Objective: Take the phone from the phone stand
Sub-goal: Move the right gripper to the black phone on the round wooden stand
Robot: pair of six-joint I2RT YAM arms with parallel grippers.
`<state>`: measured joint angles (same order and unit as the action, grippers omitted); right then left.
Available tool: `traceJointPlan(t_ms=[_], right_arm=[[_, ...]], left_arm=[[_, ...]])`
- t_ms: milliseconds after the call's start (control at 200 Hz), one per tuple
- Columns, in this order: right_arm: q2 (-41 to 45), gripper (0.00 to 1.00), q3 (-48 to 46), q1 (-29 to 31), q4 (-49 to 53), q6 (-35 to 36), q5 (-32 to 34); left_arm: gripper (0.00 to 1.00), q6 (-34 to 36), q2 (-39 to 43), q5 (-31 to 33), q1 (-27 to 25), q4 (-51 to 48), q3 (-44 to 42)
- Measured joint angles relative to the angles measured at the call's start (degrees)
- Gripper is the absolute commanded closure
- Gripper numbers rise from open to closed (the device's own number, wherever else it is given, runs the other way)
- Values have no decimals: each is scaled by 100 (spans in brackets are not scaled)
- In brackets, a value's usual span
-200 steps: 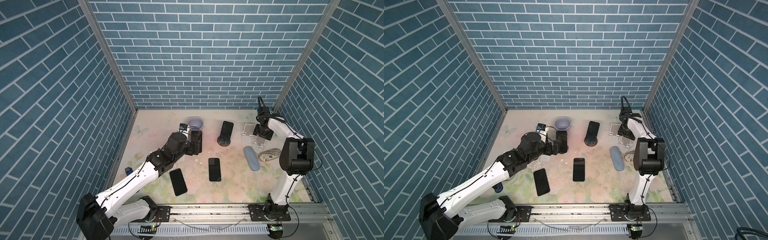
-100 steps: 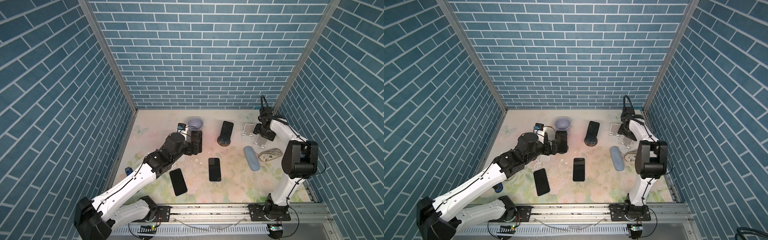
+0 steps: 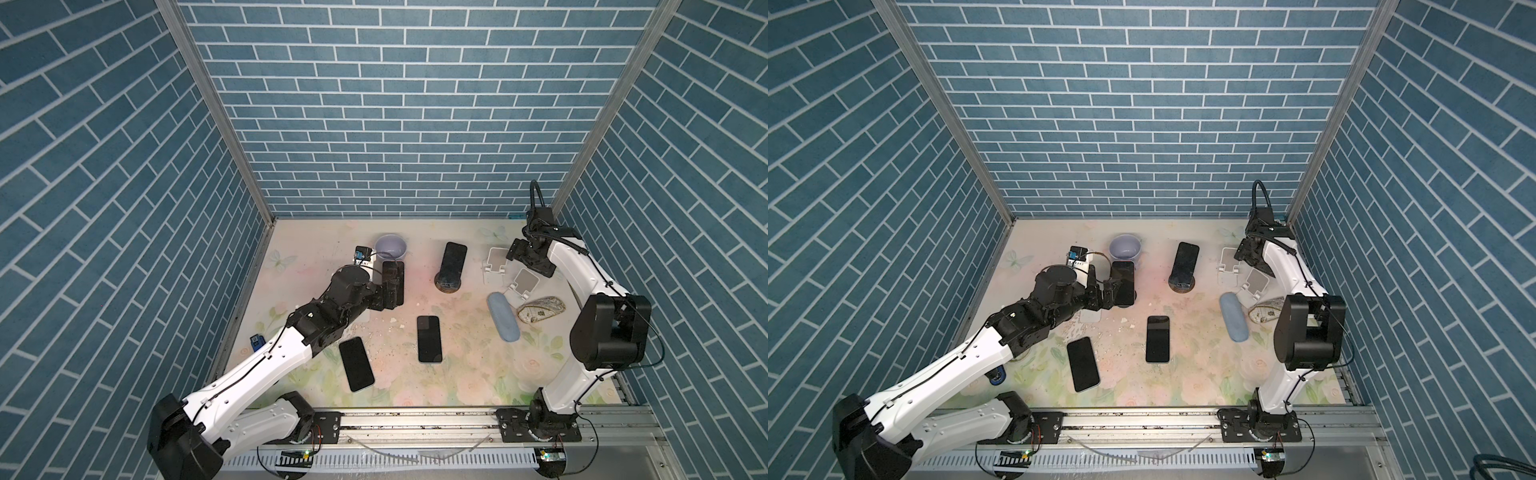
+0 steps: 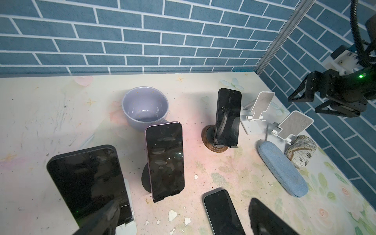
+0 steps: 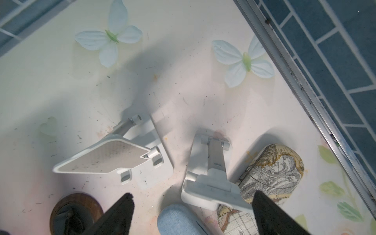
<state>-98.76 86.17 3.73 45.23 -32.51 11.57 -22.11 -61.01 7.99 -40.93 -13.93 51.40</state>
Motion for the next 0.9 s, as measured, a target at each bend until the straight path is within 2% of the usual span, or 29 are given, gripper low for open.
traceJointPlan(t_ms=[415, 695, 900], right_arm=[[321, 8, 2, 426, 81, 136, -109], [503, 7, -162, 1106, -114, 76, -149], [479, 1, -179, 1611, -369, -129, -264]], left_arm=[[0, -2, -66, 20, 0, -28, 0], [0, -17, -127, 35, 0, -35, 0], [0, -39, -136, 33, 0, -31, -83]])
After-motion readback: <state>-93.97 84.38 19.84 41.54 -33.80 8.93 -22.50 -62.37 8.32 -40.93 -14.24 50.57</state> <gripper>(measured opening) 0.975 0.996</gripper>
